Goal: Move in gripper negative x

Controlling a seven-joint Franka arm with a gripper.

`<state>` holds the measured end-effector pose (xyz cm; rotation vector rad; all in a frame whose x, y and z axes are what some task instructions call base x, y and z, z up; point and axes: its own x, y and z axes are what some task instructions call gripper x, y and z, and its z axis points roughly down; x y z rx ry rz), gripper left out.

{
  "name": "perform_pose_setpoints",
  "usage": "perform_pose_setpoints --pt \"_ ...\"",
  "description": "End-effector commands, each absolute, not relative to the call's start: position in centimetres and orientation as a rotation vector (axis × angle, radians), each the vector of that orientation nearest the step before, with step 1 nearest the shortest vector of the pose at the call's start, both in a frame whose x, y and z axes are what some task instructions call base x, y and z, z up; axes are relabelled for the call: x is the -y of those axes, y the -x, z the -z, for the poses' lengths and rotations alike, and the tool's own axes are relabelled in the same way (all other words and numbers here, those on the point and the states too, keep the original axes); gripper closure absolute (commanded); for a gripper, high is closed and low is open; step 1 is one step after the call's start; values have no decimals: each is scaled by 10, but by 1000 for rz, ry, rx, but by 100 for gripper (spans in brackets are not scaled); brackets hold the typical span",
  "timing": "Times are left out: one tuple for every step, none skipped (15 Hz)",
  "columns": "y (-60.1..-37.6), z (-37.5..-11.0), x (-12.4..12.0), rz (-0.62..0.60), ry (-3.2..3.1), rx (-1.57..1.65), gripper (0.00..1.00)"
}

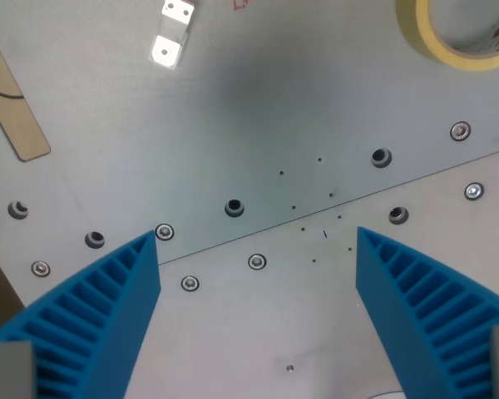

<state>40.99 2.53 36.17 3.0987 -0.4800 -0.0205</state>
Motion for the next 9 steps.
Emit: perform_pose_setpoints --pt "-404 -365 -27 8 -3099 480 0" --pt "-400 -365 -28 8 -3099 480 0" --pt "-395 -365 -30 8 -3099 480 0" --pt "-390 -365 -31 8 -3099 480 0" --pt "-385 -365 -33 8 -3099 480 0" --pt "-381 -365 -34 8 -3099 480 0" --pt "-376 -365 -36 8 -3099 480 0" --pt "-371 -365 -37 8 -3099 480 0" --pt "-366 -365 -39 8 -3099 480 0"
